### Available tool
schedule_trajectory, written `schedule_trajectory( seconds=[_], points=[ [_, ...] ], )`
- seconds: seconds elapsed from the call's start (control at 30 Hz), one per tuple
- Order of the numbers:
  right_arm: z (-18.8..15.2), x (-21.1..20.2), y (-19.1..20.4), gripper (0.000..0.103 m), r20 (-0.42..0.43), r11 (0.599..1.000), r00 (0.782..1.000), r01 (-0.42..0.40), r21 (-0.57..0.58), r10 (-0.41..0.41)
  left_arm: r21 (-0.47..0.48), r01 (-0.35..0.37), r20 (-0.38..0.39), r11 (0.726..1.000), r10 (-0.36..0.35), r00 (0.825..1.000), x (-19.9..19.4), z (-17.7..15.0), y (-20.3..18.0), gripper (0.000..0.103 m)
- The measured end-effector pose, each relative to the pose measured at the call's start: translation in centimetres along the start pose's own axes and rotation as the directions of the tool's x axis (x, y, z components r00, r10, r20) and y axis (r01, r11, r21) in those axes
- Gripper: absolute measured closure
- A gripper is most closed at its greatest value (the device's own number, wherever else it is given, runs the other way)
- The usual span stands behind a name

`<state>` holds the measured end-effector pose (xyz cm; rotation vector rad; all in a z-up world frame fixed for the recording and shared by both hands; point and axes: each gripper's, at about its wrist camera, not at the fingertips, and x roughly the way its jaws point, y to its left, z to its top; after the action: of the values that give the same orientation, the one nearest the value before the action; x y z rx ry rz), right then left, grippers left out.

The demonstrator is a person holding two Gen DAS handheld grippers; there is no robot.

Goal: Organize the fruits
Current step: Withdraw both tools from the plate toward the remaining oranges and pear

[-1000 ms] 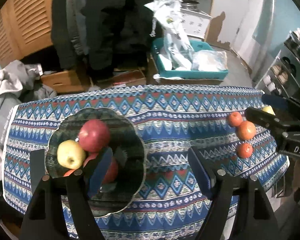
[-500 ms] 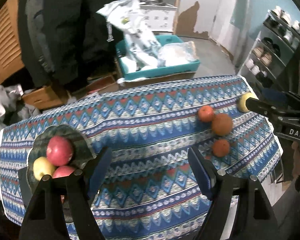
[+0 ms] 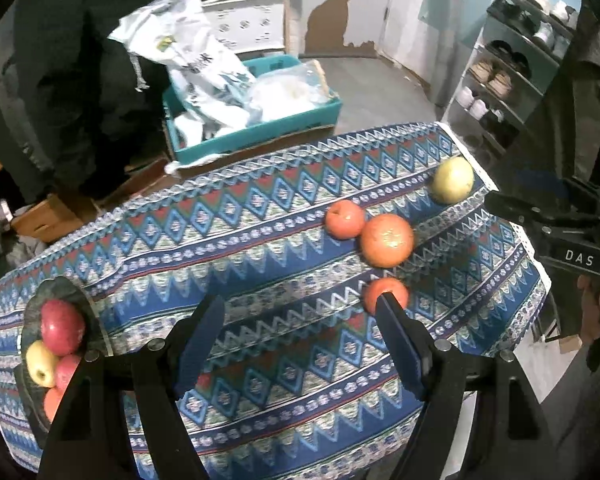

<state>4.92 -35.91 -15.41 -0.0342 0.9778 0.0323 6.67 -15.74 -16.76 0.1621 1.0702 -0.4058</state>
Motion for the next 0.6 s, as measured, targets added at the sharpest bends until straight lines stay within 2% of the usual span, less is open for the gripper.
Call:
schedule_trajectory(
  seconds=[0.37,0.6],
  points=[
    [-2.0,2.0,-3.3,0.022,-0.060,0.999,0.997,0.050,0.021,-0.049,-0.009,0.084,-0.065,0.996,-0.084,0.994,4.9,0.4,-3.3,0.024],
    [-3.4,3.6,-5.5,0.022,-0.101,0.995,0.993,0.061,0.077,-0.053,0.018,0.089,-0.112,0.996,-0.087,0.990,8.1,-0.1,-5.2,0.024]
  ],
)
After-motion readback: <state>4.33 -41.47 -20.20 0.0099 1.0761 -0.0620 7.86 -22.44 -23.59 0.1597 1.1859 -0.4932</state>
